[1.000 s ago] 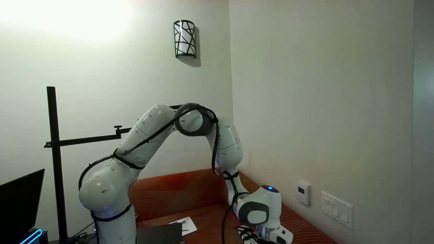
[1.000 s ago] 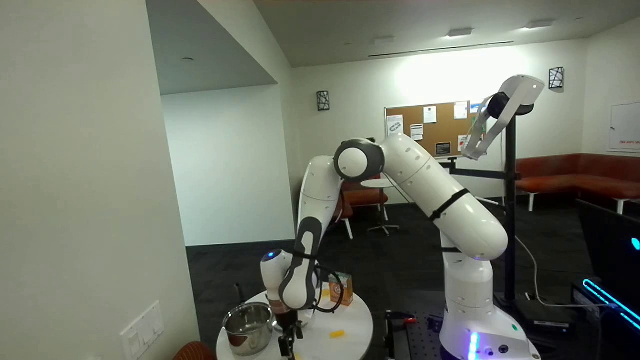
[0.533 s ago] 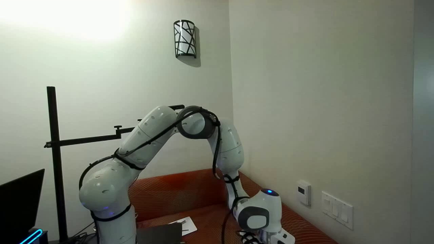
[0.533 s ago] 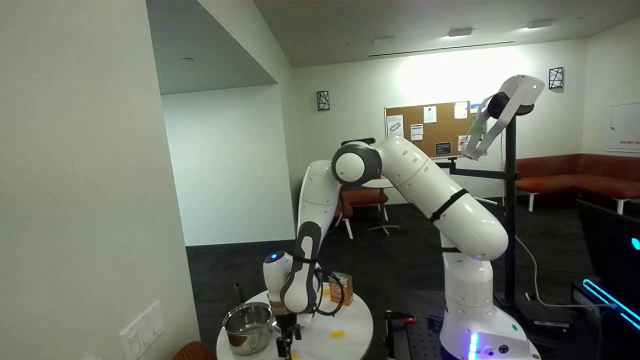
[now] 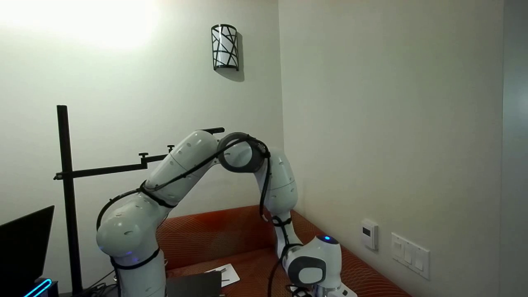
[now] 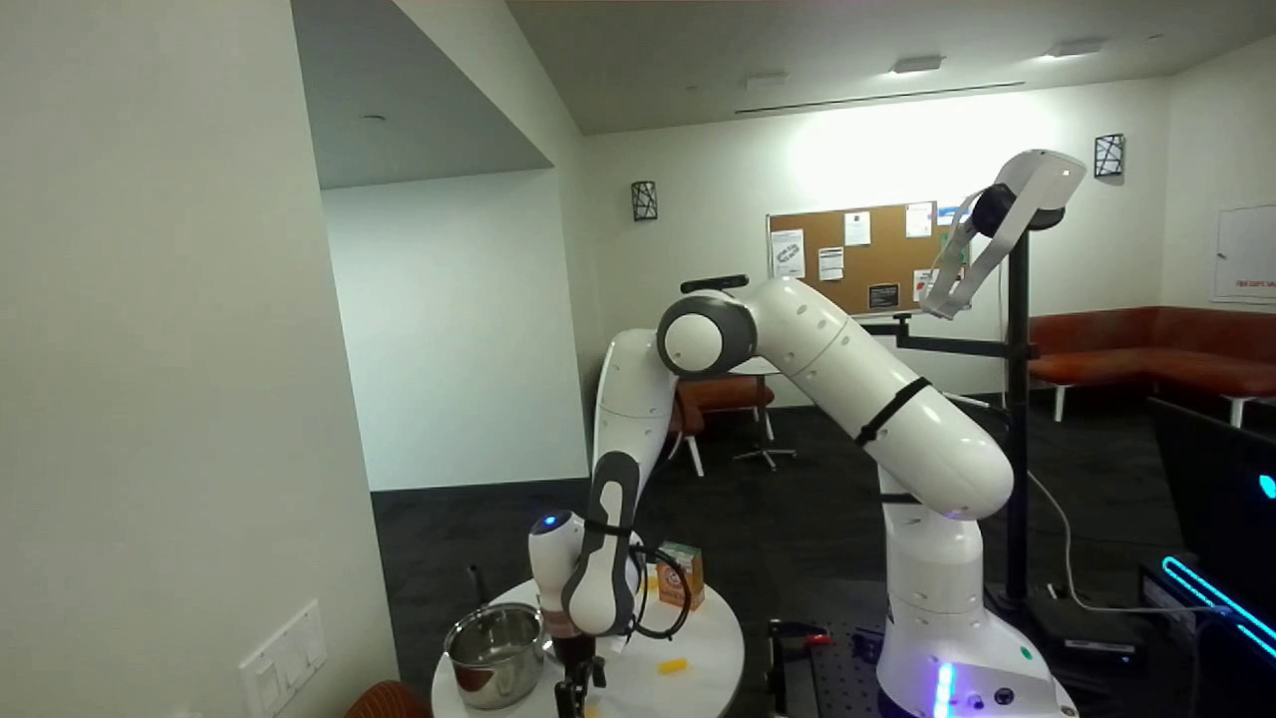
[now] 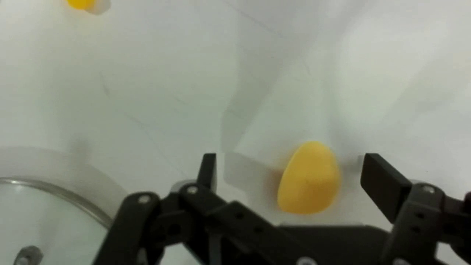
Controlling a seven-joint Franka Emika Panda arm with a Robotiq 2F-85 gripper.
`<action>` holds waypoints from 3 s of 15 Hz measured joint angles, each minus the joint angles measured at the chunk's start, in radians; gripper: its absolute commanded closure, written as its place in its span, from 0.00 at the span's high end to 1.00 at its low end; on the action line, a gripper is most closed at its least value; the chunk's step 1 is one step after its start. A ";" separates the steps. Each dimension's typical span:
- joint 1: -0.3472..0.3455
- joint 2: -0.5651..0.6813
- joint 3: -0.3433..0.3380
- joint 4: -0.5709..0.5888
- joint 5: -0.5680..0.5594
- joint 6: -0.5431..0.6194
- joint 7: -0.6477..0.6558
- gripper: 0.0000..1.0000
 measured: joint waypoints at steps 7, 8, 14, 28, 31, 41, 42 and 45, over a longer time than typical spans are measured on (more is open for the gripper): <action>0.007 0.020 0.000 0.000 0.017 0.057 0.000 0.66; 0.008 0.020 0.001 0.000 0.018 0.061 0.000 0.59; 0.011 0.015 -0.001 0.006 0.022 0.069 0.000 0.15; 0.014 0.014 -0.006 0.011 0.023 0.069 0.000 0.03; 0.026 0.000 -0.006 0.012 0.023 0.068 0.001 0.03; 0.056 -0.186 0.025 0.009 0.042 -0.059 0.002 0.03; 0.056 -0.206 0.029 0.009 0.049 -0.069 0.002 0.03; 0.057 -0.252 0.020 0.018 0.054 -0.077 0.020 0.03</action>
